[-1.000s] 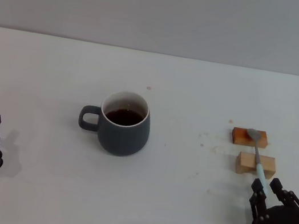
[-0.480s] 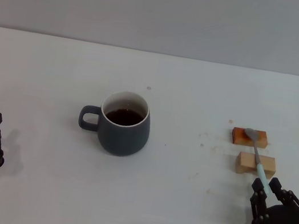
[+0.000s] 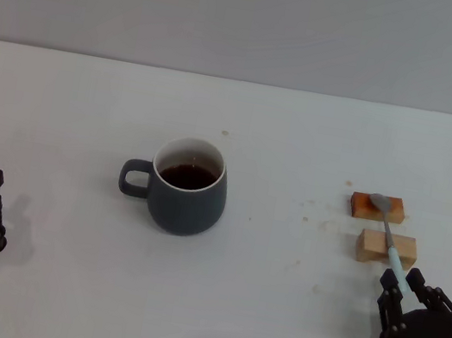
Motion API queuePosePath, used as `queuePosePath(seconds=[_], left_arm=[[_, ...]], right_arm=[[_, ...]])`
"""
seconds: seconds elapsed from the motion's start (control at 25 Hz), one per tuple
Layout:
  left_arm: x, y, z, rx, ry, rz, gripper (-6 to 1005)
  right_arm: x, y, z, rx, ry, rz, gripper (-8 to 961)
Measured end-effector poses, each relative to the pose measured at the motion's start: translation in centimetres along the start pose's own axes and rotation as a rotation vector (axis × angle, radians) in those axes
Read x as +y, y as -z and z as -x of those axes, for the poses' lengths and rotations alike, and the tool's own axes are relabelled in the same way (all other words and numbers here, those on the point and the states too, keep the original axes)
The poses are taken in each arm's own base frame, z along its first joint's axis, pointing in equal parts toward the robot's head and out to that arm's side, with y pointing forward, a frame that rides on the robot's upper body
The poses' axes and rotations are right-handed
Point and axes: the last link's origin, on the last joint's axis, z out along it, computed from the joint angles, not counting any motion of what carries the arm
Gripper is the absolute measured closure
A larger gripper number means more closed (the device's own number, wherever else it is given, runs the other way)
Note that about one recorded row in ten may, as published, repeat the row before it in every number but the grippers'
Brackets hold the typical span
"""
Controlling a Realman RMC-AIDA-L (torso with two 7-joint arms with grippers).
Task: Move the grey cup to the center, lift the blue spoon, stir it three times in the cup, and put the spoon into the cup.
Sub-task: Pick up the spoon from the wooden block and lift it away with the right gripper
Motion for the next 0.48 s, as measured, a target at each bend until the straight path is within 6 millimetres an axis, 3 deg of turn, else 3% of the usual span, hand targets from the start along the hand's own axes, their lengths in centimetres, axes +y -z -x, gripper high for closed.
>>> queuePosePath(seconds=[0.48], left_arm=[[0.02,0.01,0.01,0.0,0.002,0.001,1000]], right_arm=[[0.02,-0.02,-0.15,0.011,0.001,0.002,643]])
